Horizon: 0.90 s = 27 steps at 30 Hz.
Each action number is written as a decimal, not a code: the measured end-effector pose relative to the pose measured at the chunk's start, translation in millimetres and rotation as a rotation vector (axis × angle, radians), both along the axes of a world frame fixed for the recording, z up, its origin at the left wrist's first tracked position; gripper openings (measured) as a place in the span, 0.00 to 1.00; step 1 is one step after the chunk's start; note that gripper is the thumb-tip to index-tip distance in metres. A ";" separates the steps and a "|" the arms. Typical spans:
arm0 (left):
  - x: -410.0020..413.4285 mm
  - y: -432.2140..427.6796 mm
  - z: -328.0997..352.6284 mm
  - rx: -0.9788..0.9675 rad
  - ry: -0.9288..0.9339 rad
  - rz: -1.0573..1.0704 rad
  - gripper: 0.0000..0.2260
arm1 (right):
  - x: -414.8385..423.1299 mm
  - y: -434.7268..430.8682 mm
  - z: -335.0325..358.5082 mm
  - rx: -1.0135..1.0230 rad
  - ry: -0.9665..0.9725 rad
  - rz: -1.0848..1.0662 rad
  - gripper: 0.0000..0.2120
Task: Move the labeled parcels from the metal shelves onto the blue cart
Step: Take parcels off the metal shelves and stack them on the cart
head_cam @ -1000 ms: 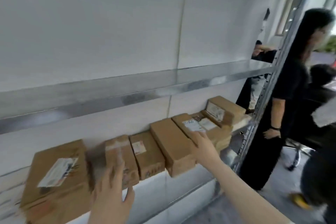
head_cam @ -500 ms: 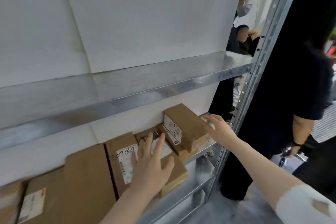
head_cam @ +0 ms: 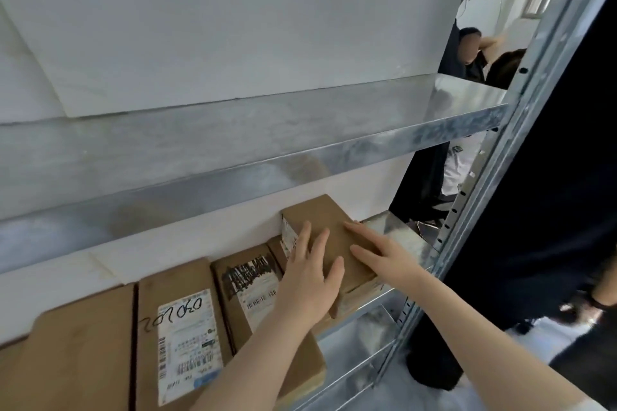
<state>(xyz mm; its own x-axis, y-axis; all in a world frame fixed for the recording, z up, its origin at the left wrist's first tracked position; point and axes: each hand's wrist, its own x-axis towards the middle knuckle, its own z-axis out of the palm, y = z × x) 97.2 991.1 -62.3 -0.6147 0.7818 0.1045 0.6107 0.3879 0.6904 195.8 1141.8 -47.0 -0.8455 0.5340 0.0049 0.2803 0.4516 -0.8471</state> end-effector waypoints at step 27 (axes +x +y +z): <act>39.6 -473.0 84.7 0.055 0.297 0.858 0.26 | -85.2 -439.6 68.0 -0.223 0.264 0.896 0.20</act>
